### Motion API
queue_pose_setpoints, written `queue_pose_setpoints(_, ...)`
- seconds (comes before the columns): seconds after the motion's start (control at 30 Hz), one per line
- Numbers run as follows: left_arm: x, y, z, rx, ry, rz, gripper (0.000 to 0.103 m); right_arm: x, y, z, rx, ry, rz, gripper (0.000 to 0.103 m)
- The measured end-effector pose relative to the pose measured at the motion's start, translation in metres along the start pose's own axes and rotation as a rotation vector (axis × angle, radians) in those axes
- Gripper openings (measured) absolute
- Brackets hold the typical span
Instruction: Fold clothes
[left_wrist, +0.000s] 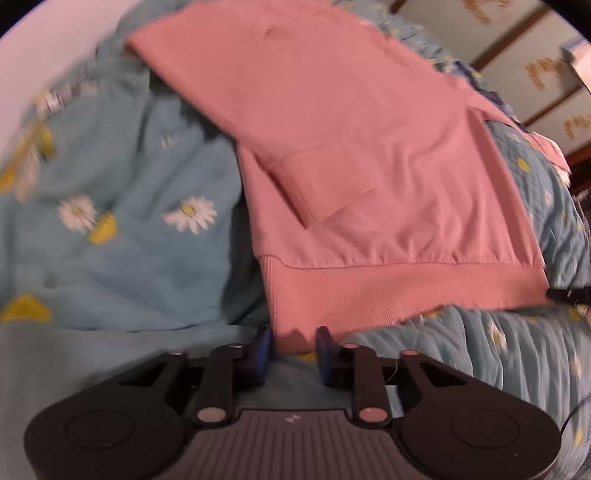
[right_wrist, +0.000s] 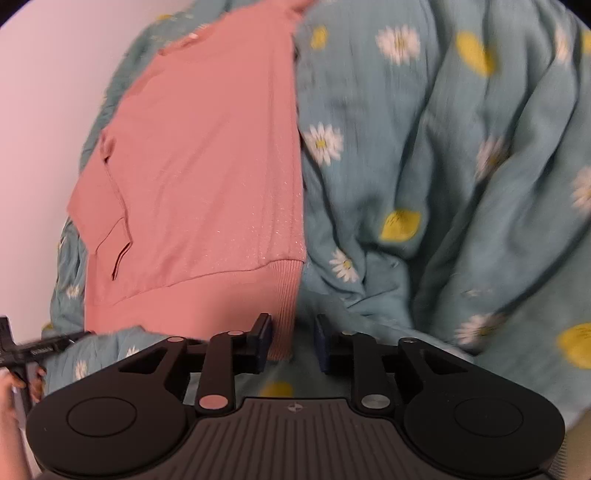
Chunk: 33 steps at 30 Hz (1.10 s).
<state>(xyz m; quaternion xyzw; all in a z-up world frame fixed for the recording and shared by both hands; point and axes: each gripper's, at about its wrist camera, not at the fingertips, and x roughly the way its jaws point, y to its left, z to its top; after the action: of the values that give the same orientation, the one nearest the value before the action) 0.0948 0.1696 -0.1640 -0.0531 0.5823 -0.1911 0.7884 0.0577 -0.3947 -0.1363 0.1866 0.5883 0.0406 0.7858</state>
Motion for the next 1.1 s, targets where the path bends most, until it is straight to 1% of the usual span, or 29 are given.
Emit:
queue_pose_setpoints(0.03,-0.011,-0.002,0.0,0.011,-0.037,0.003,0.042,-0.009,0.006,0.0,-0.052,-0.044,-0.058,0.025)
queue_pose_setpoints(0.07,-0.022,-0.005,0.002,0.02,-0.073,0.004,0.043,-0.013,0.01,0.0,-0.077,-0.066,-0.087,0.025)
queue_pose_setpoints(0.1,-0.032,-0.009,0.007,0.021,-0.126,-0.002,0.045,-0.018,0.016,0.003,-0.103,-0.114,-0.104,0.025)
queue_pose_setpoints(0.13,-0.041,-0.013,0.013,0.019,-0.182,-0.011,0.047,-0.026,0.026,0.008,-0.148,-0.199,-0.132,0.026)
queue_pose_setpoints(0.17,-0.038,-0.025,0.018,0.017,-0.229,-0.023,0.05,-0.03,0.033,0.015,-0.164,-0.264,-0.131,0.027)
queue_pose_setpoints(0.2,-0.038,-0.031,0.024,0.005,-0.303,-0.048,0.058,-0.029,0.035,0.023,-0.143,-0.309,-0.1,0.028)
queue_pose_setpoints(0.23,-0.033,-0.038,0.032,-0.01,-0.353,-0.065,0.07,-0.022,0.038,0.031,-0.11,-0.344,-0.065,0.028)
queue_pose_setpoints(0.27,-0.026,-0.039,0.037,-0.04,-0.423,-0.11,0.074,-0.012,0.041,0.038,-0.075,-0.37,-0.03,0.028)
queue_pose_setpoints(0.3,-0.02,-0.038,0.042,-0.073,-0.501,-0.163,0.075,0.0,0.046,0.045,-0.048,-0.39,-0.001,0.028)
queue_pose_setpoints(0.33,-0.01,-0.041,0.049,-0.091,-0.522,-0.19,0.075,0.016,0.053,0.051,-0.036,-0.395,0.015,0.028)
queue_pose_setpoints(0.37,0.0,-0.044,0.057,-0.104,-0.527,-0.21,0.075,0.03,0.061,0.056,-0.037,-0.396,0.018,0.028)
queue_pose_setpoints(0.4,0.017,-0.052,0.067,-0.092,-0.528,-0.207,0.074,0.043,0.068,0.059,-0.043,-0.401,0.015,0.028)
queue_pose_setpoints(0.43,0.028,-0.058,0.071,-0.07,-0.53,-0.19,0.074,0.059,0.075,0.061,-0.056,-0.403,0.001,0.028)
queue_pose_setpoints(0.5,0.057,-0.074,0.075,0.003,-0.527,-0.117,0.074,0.09,0.089,0.063,-0.092,-0.399,-0.04,0.028)
queue_pose_setpoints(0.57,0.079,-0.082,0.076,0.056,-0.506,-0.081,0.074,0.119,0.091,0.06,-0.13,-0.314,-0.072,0.028)
queue_pose_setpoints(0.63,0.098,-0.081,0.073,0.075,-0.436,-0.077,0.074,0.132,0.088,0.056,-0.131,-0.259,-0.101,0.031)
queue_pose_setpoints(0.67,0.107,-0.079,0.073,0.073,-0.393,-0.067,0.074,0.136,0.081,0.054,-0.11,-0.227,-0.104,0.031)
queue_pose_setpoints(0.7,0.114,-0.076,0.073,0.064,-0.349,-0.043,0.074,0.138,0.075,0.052,-0.078,-0.203,-0.096,0.031)
queue_pose_setpoints(0.77,0.122,-0.068,0.07,0.03,-0.281,-0.003,0.074,0.134,0.068,0.051,-0.024,-0.183,-0.074,0.031)
queue_pose_setpoints(0.8,0.124,-0.062,0.07,0.009,-0.263,-0.002,0.074,0.133,0.066,0.051,-0.01,-0.177,-0.068,0.031)
queue_pose_setpoints(0.87,0.126,-0.06,0.072,0.0,-0.259,-0.003,0.074,0.132,0.067,0.048,-0.01,-0.168,-0.072,0.031)
queue_pose_setpoints(0.97,0.128,-0.067,0.071,0.049,-0.253,0.042,0.074,0.133,0.076,0.045,-0.05,-0.175,-0.106,0.031)
queue_pose_setpoints(1.03,0.123,-0.073,0.067,0.085,-0.286,0.058,0.074,0.124,0.089,0.04,-0.107,-0.239,-0.129,0.031)
queue_pose_setpoints(1.1,0.108,-0.079,0.064,0.102,-0.386,0.028,0.074,0.109,0.102,0.032,-0.168,-0.325,-0.109,0.032)
